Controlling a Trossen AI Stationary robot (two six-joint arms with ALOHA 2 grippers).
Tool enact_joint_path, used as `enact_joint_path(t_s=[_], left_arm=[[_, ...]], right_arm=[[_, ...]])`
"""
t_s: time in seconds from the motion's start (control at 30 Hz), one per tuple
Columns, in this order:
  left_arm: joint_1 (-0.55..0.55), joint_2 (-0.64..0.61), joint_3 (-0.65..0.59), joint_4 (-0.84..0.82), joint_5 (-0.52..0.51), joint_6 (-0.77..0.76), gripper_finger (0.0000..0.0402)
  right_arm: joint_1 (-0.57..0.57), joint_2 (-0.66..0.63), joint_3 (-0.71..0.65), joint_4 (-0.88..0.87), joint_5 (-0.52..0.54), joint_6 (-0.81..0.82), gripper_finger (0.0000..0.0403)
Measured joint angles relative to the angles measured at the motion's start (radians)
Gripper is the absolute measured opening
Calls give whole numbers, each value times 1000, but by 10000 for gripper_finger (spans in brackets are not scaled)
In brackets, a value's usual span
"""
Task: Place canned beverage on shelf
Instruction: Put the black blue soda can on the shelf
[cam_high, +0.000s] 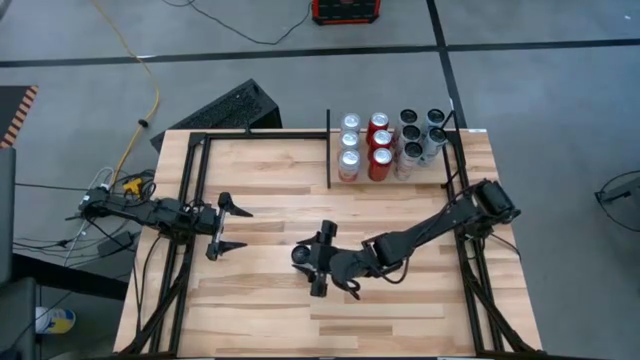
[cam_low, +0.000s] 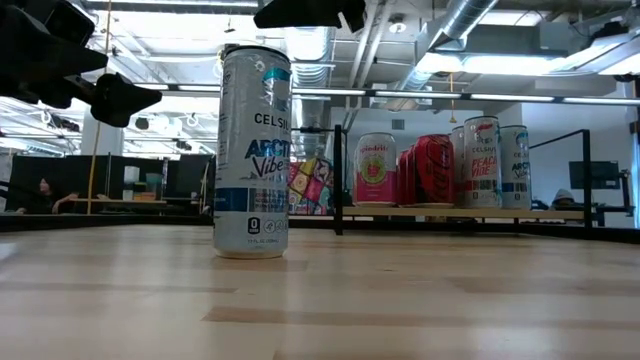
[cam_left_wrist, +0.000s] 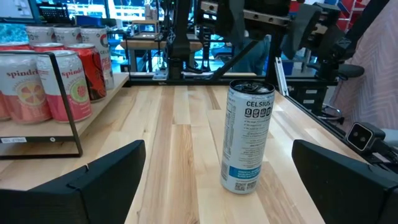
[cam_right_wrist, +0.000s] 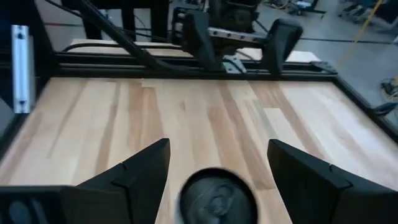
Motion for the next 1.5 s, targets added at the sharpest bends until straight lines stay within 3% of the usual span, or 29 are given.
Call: enact_joint_path(t_s=[0.47, 0.83, 1.5], left_arm=[[0, 0, 0, 0, 0, 0, 391], [0, 0, 0, 0, 0, 0, 391], [0, 0, 0, 0, 0, 0, 391]], right_arm=[[-2, 14, -38, -32, -21, 24, 296], [-24, 13, -98, 96, -72, 29, 296], [-35, 11, -98, 41, -86, 86, 297]])
